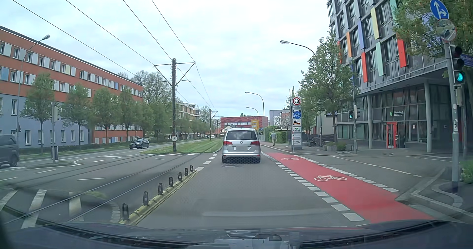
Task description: Follow the waypoints while adhering to traffic rules and regulations
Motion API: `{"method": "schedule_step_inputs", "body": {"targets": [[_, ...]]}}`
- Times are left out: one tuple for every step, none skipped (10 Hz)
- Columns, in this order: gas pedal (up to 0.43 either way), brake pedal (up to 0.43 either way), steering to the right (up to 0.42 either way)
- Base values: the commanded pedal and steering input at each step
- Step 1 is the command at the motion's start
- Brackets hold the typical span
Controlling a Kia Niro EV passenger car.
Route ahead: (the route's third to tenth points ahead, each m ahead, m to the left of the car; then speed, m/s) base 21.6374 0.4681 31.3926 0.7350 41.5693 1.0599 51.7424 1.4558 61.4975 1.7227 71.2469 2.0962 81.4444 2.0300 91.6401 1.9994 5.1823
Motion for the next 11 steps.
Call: {"method": "schedule_step_inputs", "body": {"targets": [[0.228, 0.000, -0.008], [0.220, 0.000, -0.008], [0.209, 0.000, -0.008], [0.189, 0.000, -0.008], [0.189, 0.000, -0.008], [0.177, 0.000, -0.008], [0.157, 0.000, -0.008], [0.157, 0.000, -0.008], [0.157, 0.000, -0.008], [0.157, 0.000, -0.008], [0.157, 0.000, -0.008]]}}
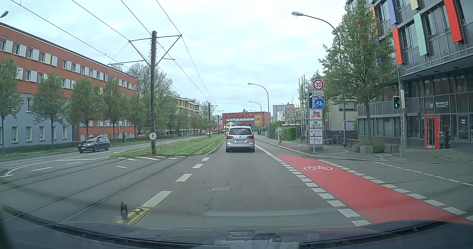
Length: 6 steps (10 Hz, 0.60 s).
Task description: Follow the waypoints while adhering to traffic rules and regulations
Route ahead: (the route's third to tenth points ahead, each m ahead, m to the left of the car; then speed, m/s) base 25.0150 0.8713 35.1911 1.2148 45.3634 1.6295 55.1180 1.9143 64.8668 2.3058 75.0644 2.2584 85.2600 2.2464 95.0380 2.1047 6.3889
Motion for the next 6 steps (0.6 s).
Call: {"method": "schedule_step_inputs", "body": {"targets": [[0.157, 0.000, -0.008], [0.157, 0.000, -0.008], [0.157, 0.000, -0.008], [0.157, 0.000, -0.008], [0.157, 0.000, -0.008], [0.157, 0.000, -0.008]]}}
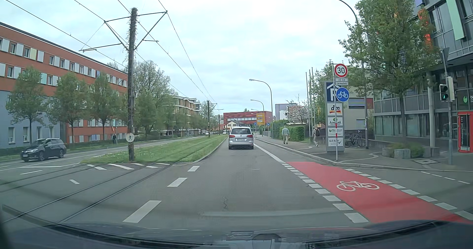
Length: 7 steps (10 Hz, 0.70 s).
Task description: Follow the waypoints while adhering to traffic rules and regulations
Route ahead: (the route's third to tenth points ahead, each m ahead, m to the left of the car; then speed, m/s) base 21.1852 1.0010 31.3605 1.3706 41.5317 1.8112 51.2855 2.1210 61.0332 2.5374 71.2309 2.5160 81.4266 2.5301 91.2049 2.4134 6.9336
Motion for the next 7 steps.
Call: {"method": "schedule_step_inputs", "body": {"targets": [[0.157, 0.000, -0.008], [0.157, 0.000, -0.008], [0.157, 0.000, -0.008], [0.157, 0.000, -0.009], [0.157, 0.000, -0.009], [0.157, 0.000, -0.009], [0.157, 0.000, -0.009]]}}
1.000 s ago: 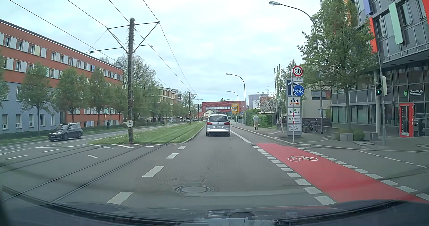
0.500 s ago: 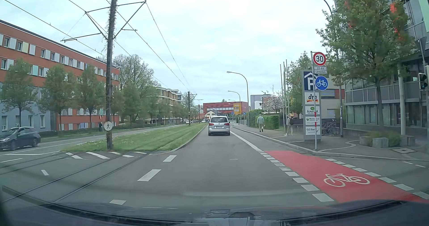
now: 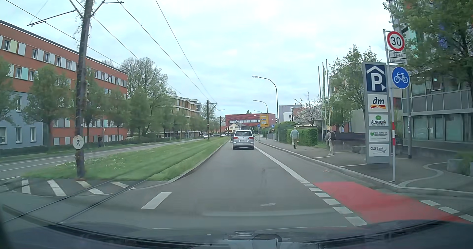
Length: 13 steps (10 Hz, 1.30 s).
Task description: Follow the waypoints while adhering to traffic rules and regulations
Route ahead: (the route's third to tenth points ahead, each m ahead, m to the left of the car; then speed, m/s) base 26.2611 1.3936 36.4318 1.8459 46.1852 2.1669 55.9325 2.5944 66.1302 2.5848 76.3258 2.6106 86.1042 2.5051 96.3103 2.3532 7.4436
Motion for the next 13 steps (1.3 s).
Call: {"method": "schedule_step_inputs", "body": {"targets": [[0.157, 0.000, -0.009], [0.157, 0.000, -0.009], [0.157, 0.000, -0.009], [0.150, 0.000, -0.010], [0.138, 0.000, -0.012], [0.138, 0.000, -0.014], [0.138, 0.000, -0.014], [0.138, 0.000, -0.014], [0.118, 0.000, -0.014], [0.110, 0.000, -0.013], [0.110, 0.000, -0.013], [0.110, 0.000, -0.013], [0.110, 0.000, -0.013]]}}
